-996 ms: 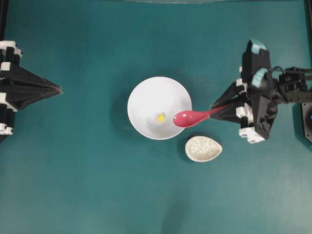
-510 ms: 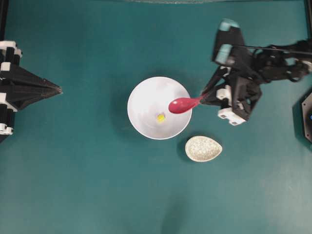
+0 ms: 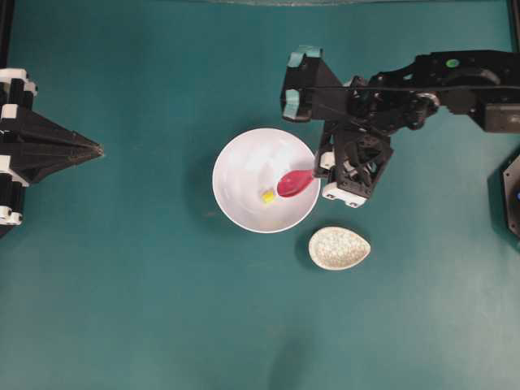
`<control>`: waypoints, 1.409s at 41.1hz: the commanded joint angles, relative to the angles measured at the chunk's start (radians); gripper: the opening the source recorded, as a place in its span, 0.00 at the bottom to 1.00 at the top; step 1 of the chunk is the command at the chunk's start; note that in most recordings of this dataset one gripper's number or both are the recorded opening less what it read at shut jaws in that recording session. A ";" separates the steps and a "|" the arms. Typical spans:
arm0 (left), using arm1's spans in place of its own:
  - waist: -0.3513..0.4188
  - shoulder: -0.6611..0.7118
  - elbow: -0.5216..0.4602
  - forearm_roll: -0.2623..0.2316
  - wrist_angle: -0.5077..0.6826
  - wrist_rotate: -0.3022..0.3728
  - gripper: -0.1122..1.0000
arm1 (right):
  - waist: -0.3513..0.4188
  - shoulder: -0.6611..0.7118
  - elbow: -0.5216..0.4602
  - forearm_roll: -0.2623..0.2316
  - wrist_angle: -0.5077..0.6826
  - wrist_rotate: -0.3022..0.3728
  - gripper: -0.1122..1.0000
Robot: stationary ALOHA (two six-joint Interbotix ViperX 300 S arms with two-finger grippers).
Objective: Scoop the yellow hexagonal prism block from the bowl with a spoon using the right arm.
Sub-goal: 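Carry the spoon over the white bowl and lower it toward the yellow block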
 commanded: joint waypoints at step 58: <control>0.000 0.000 -0.021 0.005 -0.011 0.002 0.12 | 0.038 0.127 -0.092 0.012 -0.072 0.015 0.32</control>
